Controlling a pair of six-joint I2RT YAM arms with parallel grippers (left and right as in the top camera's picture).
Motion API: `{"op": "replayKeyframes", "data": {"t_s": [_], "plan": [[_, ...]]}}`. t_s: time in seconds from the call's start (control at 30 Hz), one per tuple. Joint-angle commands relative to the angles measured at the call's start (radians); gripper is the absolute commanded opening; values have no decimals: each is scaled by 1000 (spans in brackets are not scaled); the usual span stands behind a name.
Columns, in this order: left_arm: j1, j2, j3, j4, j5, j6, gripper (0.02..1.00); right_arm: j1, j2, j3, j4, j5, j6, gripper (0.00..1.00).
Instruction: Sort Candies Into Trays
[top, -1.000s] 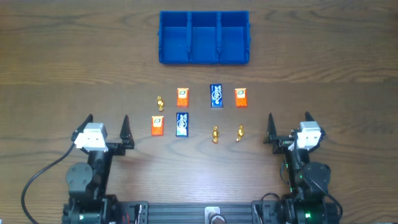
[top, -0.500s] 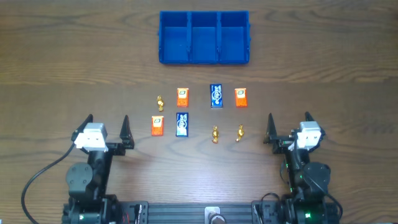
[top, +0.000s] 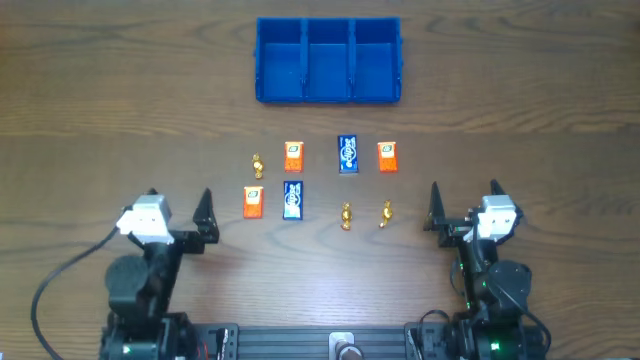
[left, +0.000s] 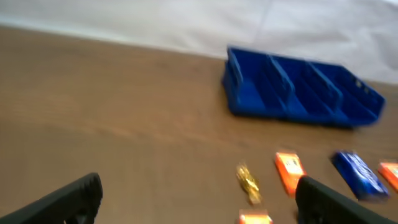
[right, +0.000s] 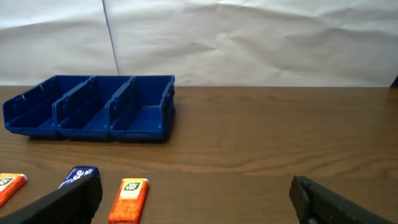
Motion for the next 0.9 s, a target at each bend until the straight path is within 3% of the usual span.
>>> {"op": "replayKeyframes", "data": {"t_s": [0.03,0.13,0.27,0.43,0.6,0.77,0.9], "plan": [[-41,426,428,-269,170,-87,1000,-7,-9,-5,-2,-1,-12,998],[-132,740,614,-467,104,-113,1000,-7,-9,-5,-2,-1,-12,998],[-275,1095,713,-507,-42,-210,1000,-7,-9,-5,-2,-1,-12,998],[-329,1366,716,-438,-46,-253,998,-7,-9,-5,-2,-1,-12,998],[-393,1496,779,-425,-141,-275,1000,-7,-9,-5,-2,-1,-12,998],[-401,1579,798,-415,-164,-275,993,-7,-9,-5,-2,-1,-12,998],[-413,1597,798,-376,-172,-275,807,-7,-9,-5,-2,-1,-12,998]]}}
